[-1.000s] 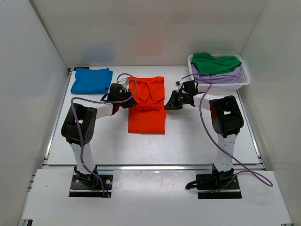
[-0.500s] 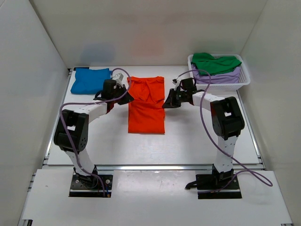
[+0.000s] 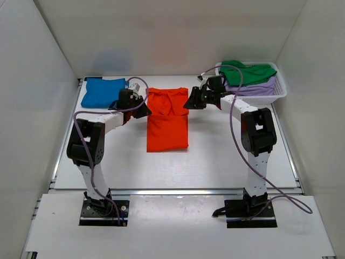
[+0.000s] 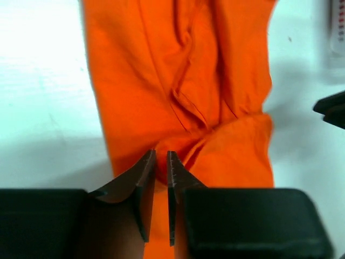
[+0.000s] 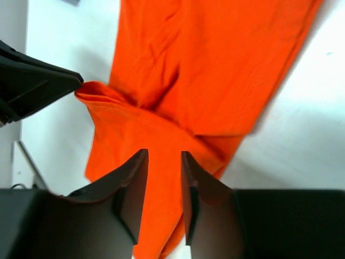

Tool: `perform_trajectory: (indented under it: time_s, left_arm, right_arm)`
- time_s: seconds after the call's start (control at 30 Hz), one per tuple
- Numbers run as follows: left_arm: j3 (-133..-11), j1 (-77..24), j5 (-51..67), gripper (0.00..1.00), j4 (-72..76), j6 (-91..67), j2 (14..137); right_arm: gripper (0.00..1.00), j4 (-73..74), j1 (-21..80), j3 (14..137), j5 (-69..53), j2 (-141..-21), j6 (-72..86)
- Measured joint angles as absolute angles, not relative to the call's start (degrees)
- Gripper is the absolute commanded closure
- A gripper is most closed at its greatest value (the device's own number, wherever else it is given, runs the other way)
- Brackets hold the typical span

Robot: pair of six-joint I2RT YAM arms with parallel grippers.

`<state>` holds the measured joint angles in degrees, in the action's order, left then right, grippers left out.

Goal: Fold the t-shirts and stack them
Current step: Fold the folded rectangular tshirt in 1/3 of the way, then grab one side of the 2/3 rectangular tshirt with both arms

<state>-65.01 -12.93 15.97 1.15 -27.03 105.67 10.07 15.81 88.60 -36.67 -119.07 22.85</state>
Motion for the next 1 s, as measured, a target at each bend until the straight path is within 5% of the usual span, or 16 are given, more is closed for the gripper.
perform_trajectory:
  time_s: [0.07, 0.2, 0.37, 0.7, 1.0]
  left_arm:
    - [-67.13, -12.19, 16.47, 0.60, 1.19, -27.38, 108.47]
    - [-69.25, -10.00, 18.26, 0.56, 1.74, -28.36, 111.09]
    - [-65.78, -8.91, 18.90, 0.46, 1.72, -27.77, 107.83]
    - [-42.26, -13.06, 17.63, 0.38, -1.15, -31.90, 90.52]
    - [-38.37, -16.12, 18.74, 0.37, 0.10, -41.10, 90.08]
  right_arm:
    - [0.64, 10.33, 15.42, 90.00, -35.53, -120.09, 22.26]
    - [0.60, 11.53, 14.90, 89.36, -33.06, -120.16, 22.22]
    - [0.41, 10.94, 14.98, 77.19, -30.61, -113.97, 23.35]
    - [0.44, 3.46, 18.41, 50.22, -31.81, -99.15, 33.65]
    - [0.46, -5.67, 21.45, 47.22, -34.46, -100.49, 42.63]
